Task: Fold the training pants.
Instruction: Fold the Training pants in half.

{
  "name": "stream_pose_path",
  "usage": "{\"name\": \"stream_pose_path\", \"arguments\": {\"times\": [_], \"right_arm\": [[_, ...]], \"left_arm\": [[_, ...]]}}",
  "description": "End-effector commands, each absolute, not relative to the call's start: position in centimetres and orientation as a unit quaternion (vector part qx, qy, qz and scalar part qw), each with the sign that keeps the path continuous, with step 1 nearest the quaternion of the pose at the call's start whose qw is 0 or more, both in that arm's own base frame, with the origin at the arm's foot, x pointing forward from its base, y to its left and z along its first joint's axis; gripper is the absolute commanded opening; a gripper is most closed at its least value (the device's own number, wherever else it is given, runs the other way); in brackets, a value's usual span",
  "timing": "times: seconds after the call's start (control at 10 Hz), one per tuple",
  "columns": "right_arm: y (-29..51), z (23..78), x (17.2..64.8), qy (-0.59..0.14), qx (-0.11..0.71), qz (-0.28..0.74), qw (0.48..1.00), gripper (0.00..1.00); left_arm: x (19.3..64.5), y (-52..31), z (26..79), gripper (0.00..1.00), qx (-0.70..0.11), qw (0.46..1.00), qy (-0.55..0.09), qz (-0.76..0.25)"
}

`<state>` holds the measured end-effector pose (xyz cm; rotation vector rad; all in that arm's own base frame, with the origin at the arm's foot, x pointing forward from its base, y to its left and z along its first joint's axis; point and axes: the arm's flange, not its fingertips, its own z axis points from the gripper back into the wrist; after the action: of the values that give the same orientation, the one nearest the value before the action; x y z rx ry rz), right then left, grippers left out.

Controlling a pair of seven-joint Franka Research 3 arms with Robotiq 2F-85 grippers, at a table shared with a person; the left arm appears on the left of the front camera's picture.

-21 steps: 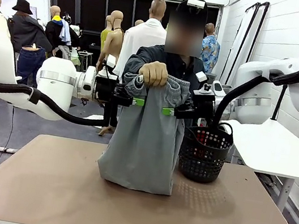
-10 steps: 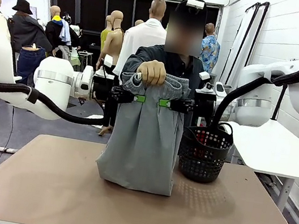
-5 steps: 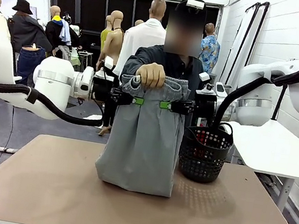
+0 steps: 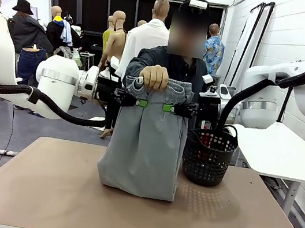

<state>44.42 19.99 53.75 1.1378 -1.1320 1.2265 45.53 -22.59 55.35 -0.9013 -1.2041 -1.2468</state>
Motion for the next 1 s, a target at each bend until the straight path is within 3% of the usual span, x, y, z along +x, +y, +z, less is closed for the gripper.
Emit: {"name": "stream_pose_path", "arguments": {"times": [0.0,0.9], "right_arm": [[20.00,54.09,44.31,-0.475,0.484,0.512,0.526,0.00],[20.00,54.09,44.31,-0.475,0.484,0.512,0.526,0.00]], "left_arm": [[45.19,-22.33,54.98,0.00,-0.390,0.548,-0.520,-0.527],[45.19,-22.33,54.98,0.00,-0.390,0.548,-0.520,-0.527]]}}
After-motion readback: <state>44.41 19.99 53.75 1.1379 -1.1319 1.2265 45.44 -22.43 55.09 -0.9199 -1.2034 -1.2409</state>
